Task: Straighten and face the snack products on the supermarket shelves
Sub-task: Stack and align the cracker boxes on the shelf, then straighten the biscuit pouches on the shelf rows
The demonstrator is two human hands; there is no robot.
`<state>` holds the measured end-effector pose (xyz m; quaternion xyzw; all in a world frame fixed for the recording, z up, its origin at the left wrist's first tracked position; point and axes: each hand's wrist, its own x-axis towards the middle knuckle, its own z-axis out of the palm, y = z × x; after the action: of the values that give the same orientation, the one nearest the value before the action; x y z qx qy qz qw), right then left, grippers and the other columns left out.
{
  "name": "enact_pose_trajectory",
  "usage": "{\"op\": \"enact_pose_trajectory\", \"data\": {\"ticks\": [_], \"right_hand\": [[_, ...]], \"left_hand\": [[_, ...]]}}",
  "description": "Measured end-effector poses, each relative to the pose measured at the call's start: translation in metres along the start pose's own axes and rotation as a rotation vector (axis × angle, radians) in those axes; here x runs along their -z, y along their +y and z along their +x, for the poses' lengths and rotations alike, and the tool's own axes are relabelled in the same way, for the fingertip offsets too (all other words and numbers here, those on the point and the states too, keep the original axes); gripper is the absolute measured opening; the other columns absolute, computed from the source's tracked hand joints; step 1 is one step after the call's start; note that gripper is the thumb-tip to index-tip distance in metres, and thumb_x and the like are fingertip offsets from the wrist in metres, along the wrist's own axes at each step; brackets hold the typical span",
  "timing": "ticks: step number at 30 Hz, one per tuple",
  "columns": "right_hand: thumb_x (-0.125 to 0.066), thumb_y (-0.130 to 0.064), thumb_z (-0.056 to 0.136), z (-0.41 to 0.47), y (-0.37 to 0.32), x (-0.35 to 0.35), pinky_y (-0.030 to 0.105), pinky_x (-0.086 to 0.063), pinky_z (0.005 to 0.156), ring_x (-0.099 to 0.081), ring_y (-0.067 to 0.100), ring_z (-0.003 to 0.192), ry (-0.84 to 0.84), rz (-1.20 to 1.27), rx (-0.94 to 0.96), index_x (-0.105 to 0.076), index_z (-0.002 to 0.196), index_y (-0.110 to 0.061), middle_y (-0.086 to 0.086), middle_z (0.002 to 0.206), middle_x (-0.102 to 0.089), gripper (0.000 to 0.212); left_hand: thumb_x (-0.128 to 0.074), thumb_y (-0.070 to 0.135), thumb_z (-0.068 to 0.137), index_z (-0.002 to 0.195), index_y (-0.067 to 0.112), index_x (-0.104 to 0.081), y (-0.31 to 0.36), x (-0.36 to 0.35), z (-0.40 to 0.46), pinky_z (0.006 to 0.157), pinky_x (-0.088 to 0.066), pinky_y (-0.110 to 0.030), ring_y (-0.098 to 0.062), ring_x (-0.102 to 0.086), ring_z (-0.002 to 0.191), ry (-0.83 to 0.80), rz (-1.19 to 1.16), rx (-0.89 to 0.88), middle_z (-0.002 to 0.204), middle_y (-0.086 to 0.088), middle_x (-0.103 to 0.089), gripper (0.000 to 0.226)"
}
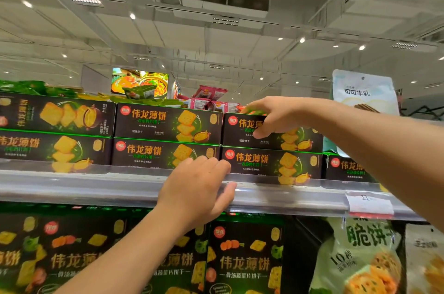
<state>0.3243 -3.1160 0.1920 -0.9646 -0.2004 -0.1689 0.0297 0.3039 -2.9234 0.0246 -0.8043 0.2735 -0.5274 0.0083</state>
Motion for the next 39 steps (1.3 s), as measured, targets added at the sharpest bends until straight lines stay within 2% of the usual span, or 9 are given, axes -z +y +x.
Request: {"op": "enact_pose_trajectory", "data": {"ticks": [8,11,13,15,20,24,29,33,39], "right_hand": [[-0.062,-0.030,0.088,-0.005,-0.001,-0.017,0.032,-0.049,0.076,-0.057,0.021,0.102,0.056,-0.100,0.020,-0.042,0.136,-0.029,0.000,0.116,-0.062,0.052],[-0.060,-0.031,0.090,-0.014,0.001,-0.020,0.038,-0.044,0.096,-0.053,0.020,0.116,0.113,-0.145,0.059,-0.035,0.142,-0.028,-0.001,0.127,-0.058,0.058],[-0.062,-0.031,0.090,-0.027,0.005,-0.024,0.042,-0.020,0.117,-0.039,0.016,0.134,0.260,-0.181,0.153,-0.029,0.148,-0.027,-0.003,0.145,-0.046,0.067],[-0.064,-0.028,0.089,-0.047,0.011,-0.031,0.043,-0.009,0.121,-0.029,0.016,0.142,0.409,-0.171,0.235,-0.030,0.148,-0.022,-0.001,0.153,-0.036,0.068],[-0.062,-0.026,0.087,-0.134,0.053,-0.066,0.032,-0.024,0.115,-0.035,0.016,0.138,0.484,-0.147,0.222,-0.043,0.141,-0.020,0.000,0.150,-0.040,0.058],[-0.064,-0.015,0.087,-0.186,0.106,-0.089,0.037,-0.032,0.113,-0.040,0.018,0.136,0.460,-0.173,0.098,-0.051,0.137,-0.016,0.000,0.146,-0.045,0.051],[-0.056,-0.003,0.087,-0.209,0.166,-0.104,0.027,-0.019,0.115,-0.035,0.020,0.139,0.427,-0.148,-0.025,-0.049,0.139,-0.013,0.004,0.149,-0.041,0.054],[-0.057,-0.010,0.088,-0.214,0.205,-0.112,0.041,-0.033,0.112,-0.043,0.026,0.134,0.429,-0.178,0.064,-0.054,0.135,-0.011,0.009,0.145,-0.047,0.047],[-0.045,-0.032,0.089,-0.209,0.245,-0.131,0.045,-0.037,0.107,-0.039,0.028,0.136,0.462,-0.305,0.236,-0.044,0.137,-0.024,0.008,0.150,-0.040,0.049]], "left_hand": [[-0.044,0.047,0.089,0.089,0.022,-0.055,-0.001,0.001,-0.001,0.054,-0.044,-0.036,-0.016,-0.046,0.060,-0.016,0.011,-0.004,0.070,0.007,-0.052,0.027],[-0.043,0.047,0.090,0.090,0.021,-0.056,0.000,0.002,-0.001,0.054,-0.045,-0.037,-0.017,-0.047,0.061,-0.021,0.004,-0.009,0.071,0.006,-0.053,0.028],[-0.043,0.046,0.090,0.090,0.021,-0.056,0.001,0.002,-0.002,0.054,-0.044,-0.036,-0.017,-0.047,0.061,-0.020,-0.003,-0.007,0.070,0.006,-0.052,0.028],[-0.044,0.045,0.089,0.090,0.020,-0.057,0.000,0.002,-0.002,0.053,-0.044,-0.036,-0.018,-0.048,0.060,-0.013,-0.009,-0.012,0.069,0.005,-0.052,0.029],[-0.042,0.043,0.088,0.088,0.016,-0.057,0.002,0.004,0.000,0.050,-0.040,-0.034,-0.022,-0.047,0.057,-0.025,0.011,-0.022,0.066,0.002,-0.050,0.031],[-0.039,0.039,0.085,0.088,0.014,-0.061,0.005,0.005,-0.001,0.049,-0.039,-0.034,-0.023,-0.048,0.056,-0.036,0.021,-0.008,0.065,0.001,-0.051,0.034],[-0.038,0.018,0.079,0.113,0.006,-0.068,0.042,-0.010,0.001,0.073,-0.048,-0.047,-0.035,-0.062,0.091,0.062,-0.048,-0.003,0.103,-0.011,-0.065,0.047],[-0.049,0.016,0.082,0.121,0.006,-0.065,0.110,-0.027,0.030,0.086,-0.046,-0.050,-0.033,-0.059,0.105,0.096,-0.089,-0.050,0.115,-0.012,-0.064,0.043],[-0.049,0.028,0.085,0.119,0.007,-0.067,0.191,-0.056,0.082,0.079,-0.049,-0.045,-0.033,-0.063,0.099,0.025,-0.022,-0.064,0.111,-0.012,-0.066,0.044]]}}
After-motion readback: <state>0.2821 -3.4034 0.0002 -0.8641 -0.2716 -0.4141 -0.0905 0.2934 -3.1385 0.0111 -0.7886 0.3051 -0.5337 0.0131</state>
